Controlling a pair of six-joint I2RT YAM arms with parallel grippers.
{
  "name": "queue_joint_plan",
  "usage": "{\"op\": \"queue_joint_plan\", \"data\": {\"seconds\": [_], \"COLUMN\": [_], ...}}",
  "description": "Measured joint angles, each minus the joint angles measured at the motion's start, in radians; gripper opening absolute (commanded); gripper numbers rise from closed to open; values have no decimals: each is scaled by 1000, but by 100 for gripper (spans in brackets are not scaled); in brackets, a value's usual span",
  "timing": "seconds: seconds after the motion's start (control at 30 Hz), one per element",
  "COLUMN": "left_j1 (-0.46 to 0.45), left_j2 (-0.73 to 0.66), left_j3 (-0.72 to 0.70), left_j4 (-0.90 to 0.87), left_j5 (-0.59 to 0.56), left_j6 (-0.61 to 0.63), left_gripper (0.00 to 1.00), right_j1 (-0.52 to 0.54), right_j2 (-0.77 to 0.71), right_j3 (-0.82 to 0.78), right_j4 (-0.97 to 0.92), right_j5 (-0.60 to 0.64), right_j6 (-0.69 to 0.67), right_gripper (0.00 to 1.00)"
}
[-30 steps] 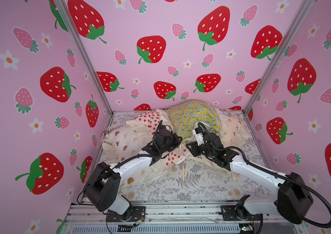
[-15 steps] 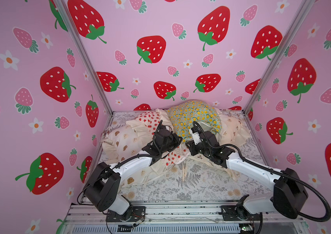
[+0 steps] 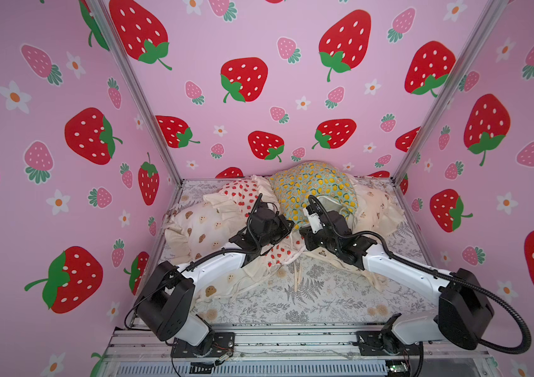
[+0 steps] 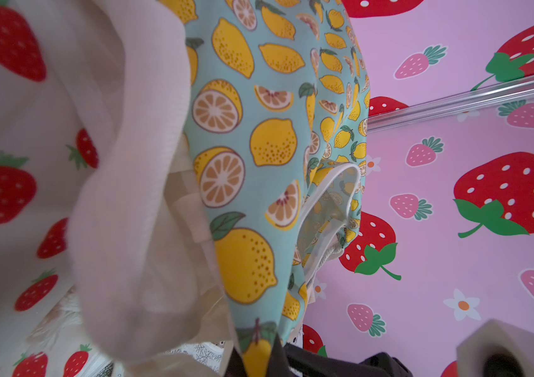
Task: Zip up pillowcases
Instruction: Zip the zipper on the pillowcase.
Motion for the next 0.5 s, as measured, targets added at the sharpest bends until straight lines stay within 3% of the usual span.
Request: {"op": "queue_joint_plan", "data": {"seconds": [0.5], "left_j1": [-3], "left_j2": [-5], "left_j3": [0], "left_j4": [-3], "left_j5": [-1], "left_j6": [3], "left_gripper": [0], "right_j1": [0], "right_j2": [10], "right_j3": [15], "right_j4": [0], "right_j5": [18], "right_j6": [-11], "right_gripper": [0]}}
